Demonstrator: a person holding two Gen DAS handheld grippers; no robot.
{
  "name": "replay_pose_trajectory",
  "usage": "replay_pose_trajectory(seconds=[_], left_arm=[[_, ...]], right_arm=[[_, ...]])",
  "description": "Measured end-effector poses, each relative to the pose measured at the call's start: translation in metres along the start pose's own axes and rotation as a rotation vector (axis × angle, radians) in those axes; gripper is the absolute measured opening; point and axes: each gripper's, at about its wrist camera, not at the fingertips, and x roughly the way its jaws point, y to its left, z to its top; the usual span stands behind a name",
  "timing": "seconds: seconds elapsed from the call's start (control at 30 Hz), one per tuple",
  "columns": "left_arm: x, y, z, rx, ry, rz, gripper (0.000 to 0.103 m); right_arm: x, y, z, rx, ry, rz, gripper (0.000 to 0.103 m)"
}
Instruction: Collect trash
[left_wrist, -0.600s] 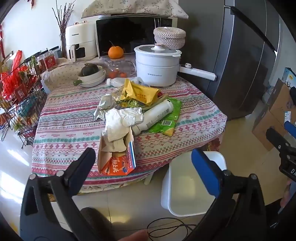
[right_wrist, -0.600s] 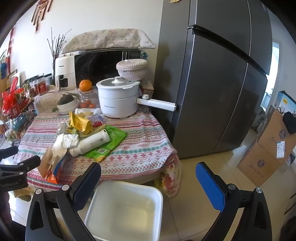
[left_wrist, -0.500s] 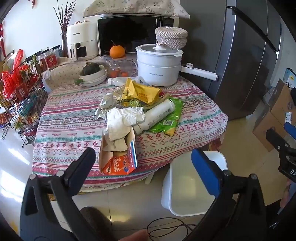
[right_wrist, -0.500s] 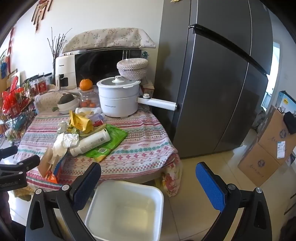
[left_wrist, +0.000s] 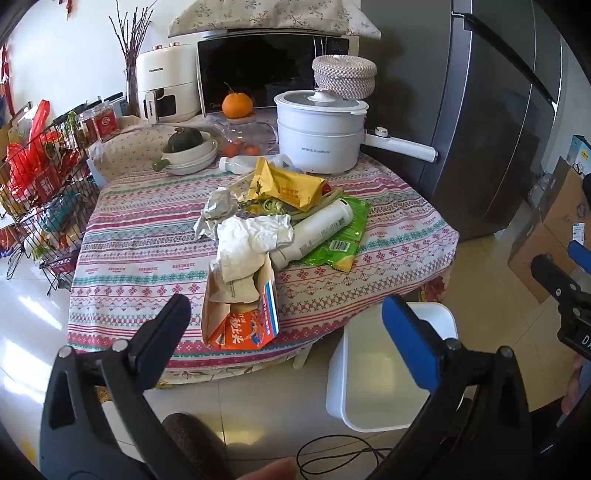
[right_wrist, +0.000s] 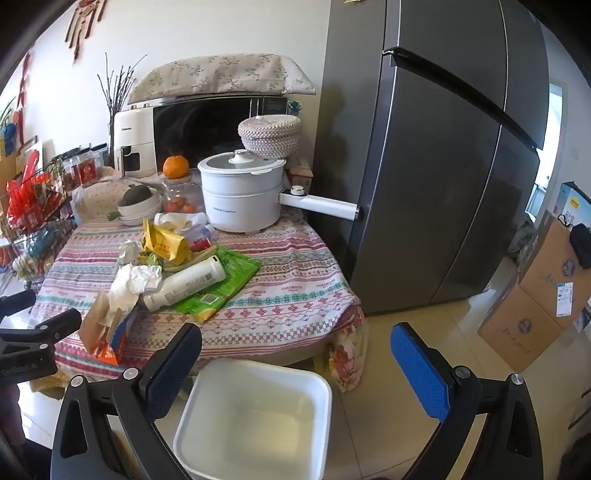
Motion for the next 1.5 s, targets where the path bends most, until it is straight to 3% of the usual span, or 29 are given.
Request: replay_pose_trajectory(seconds=[1.5], left_arm=[[-0.0011, 0.0000, -0.0026, 0.000, -0.007, 0.003, 0.103]], right_arm=[[-0.0014, 0.0063, -0.0012, -0.002, 0.003, 0.012, 0.103]])
